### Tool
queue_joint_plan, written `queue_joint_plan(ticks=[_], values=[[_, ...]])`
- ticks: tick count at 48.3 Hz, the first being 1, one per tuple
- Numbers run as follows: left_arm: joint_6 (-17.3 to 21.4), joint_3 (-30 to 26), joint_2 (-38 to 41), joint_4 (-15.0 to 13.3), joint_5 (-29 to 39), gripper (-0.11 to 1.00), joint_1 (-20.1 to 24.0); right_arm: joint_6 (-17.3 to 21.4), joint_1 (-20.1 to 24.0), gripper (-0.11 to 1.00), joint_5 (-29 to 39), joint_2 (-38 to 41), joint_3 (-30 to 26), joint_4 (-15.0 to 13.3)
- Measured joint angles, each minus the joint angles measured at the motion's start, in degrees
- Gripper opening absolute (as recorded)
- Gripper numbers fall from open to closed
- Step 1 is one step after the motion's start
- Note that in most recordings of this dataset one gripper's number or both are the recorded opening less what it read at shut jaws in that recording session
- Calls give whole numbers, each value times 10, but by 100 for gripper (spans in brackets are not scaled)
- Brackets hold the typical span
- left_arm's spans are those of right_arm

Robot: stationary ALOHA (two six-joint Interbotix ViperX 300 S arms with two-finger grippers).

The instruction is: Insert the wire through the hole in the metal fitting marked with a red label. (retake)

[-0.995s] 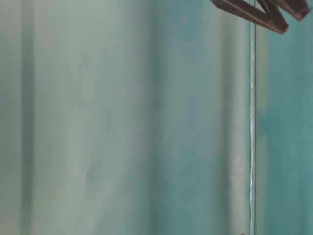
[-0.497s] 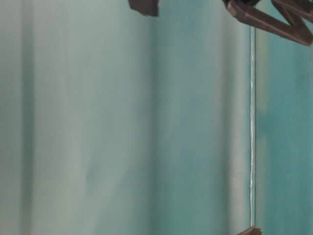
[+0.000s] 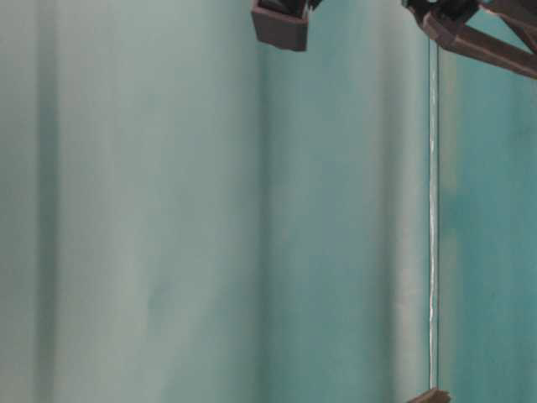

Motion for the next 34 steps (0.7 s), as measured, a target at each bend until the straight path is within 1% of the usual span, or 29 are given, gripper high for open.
queue_joint_plan(ticks=[15, 34], values=[[0, 0, 0, 0, 0, 63, 0, 1, 0, 70, -4, 24, -20, 0], [0, 0, 0, 0, 0, 63, 0, 4, -7, 70, -14, 30, -22, 0]])
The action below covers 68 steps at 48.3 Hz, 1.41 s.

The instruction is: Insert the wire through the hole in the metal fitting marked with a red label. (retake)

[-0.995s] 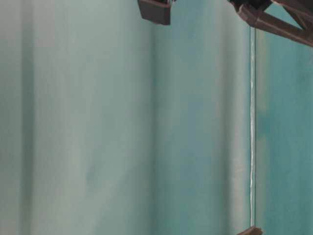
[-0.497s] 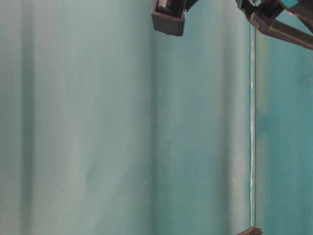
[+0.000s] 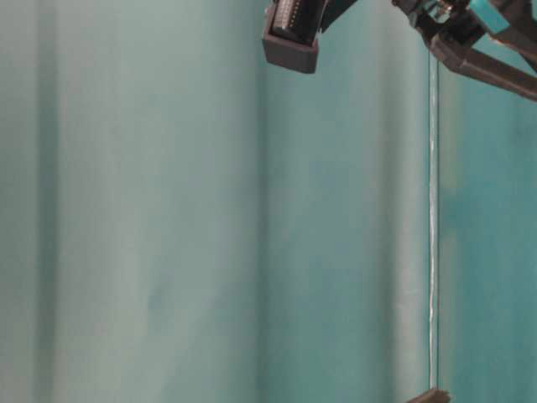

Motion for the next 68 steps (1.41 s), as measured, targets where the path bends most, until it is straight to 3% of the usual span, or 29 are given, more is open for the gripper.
queue_joint_plan(ticks=[32, 36, 43, 47, 68], values=[[0, 0, 0, 1, 0, 62, 0, 2, -2, 67, 1, 9, 0, 0], [0, 0, 0, 0, 0, 62, 0, 2, -1, 58, 1, 10, -1, 0], [0, 0, 0, 0, 0, 62, 0, 2, -2, 19, 0, 10, -1, 0], [0, 0, 0, 0, 0, 62, 0, 2, -3, 5, -1, 10, -2, 0], [0, 0, 0, 0, 0, 62, 0, 2, -2, 3, -8, 10, -1, 0]])
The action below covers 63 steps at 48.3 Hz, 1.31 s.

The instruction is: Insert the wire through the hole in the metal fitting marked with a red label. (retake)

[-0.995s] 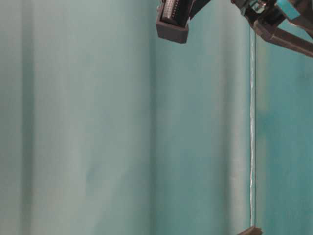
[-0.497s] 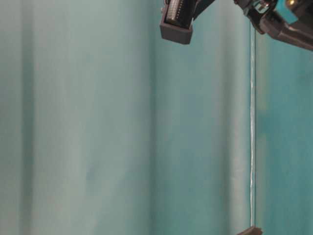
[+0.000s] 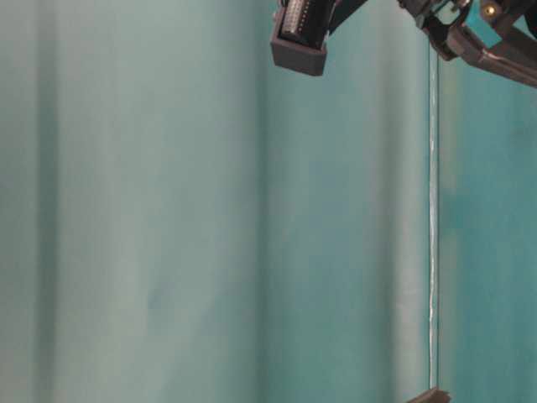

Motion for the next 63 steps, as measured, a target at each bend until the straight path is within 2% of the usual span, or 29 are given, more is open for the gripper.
queue_joint_plan(ticks=[14, 32, 63], values=[[0, 0, 0, 0, 0, 62, 0, -1, -1, 3, 8, -20, 0, -1], [0, 0, -6, 0, 0, 62, 0, -1, -4, 3, 80, -105, 2, -1], [0, -7, -20, 0, 0, 61, 0, -2, -6, 3, 151, -219, 7, -8]])
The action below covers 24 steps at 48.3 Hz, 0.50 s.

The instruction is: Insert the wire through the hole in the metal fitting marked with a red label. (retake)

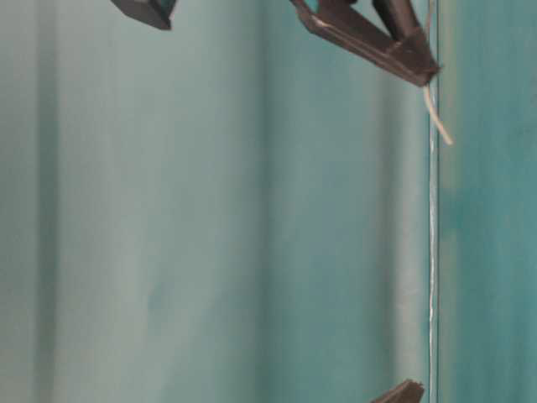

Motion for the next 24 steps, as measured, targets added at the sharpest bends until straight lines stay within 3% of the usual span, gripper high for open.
queue_joint_plan(ticks=[13, 24], values=[[0, 1, 3, 0, -11, 61, -9, 2, 1, 3, -20, -9, 25, 2], [0, 18, 28, -5, -87, 61, -37, 3, 11, 3, -91, -9, 53, 5]])
